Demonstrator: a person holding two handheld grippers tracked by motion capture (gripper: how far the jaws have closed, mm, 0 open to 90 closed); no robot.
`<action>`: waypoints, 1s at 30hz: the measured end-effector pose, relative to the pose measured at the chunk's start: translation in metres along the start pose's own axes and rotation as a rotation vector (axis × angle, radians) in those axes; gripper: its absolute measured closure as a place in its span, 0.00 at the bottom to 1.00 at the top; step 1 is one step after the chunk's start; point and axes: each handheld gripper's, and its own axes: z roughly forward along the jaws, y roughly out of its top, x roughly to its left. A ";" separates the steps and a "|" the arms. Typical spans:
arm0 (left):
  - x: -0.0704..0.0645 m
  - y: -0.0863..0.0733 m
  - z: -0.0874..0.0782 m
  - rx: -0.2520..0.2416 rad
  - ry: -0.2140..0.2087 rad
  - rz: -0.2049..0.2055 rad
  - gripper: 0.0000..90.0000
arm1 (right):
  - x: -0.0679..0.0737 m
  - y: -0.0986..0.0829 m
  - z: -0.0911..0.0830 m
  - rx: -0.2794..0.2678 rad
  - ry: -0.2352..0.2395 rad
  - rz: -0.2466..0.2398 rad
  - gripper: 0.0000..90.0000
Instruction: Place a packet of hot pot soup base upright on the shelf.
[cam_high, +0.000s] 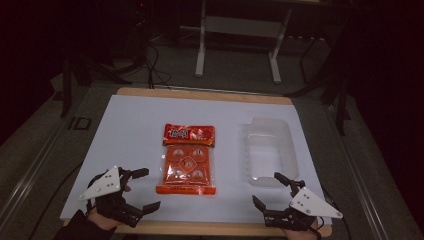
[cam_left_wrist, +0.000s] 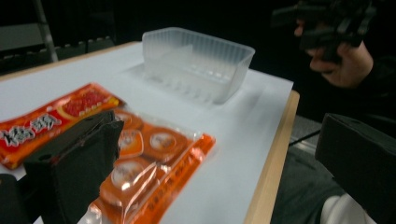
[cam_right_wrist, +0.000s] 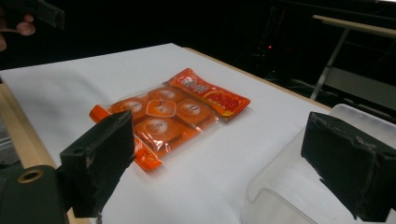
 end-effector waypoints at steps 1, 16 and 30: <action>0.001 0.002 0.001 -0.001 -0.003 0.002 0.00 | 0.000 0.000 0.000 0.001 0.001 -0.004 0.11; 0.028 0.021 0.017 -0.004 0.043 -0.007 0.01 | 0.000 0.002 0.000 0.022 -0.029 -0.014 0.11; 0.057 0.028 0.034 0.040 0.086 -0.013 0.02 | 0.003 0.002 0.000 0.010 -0.042 -0.042 0.11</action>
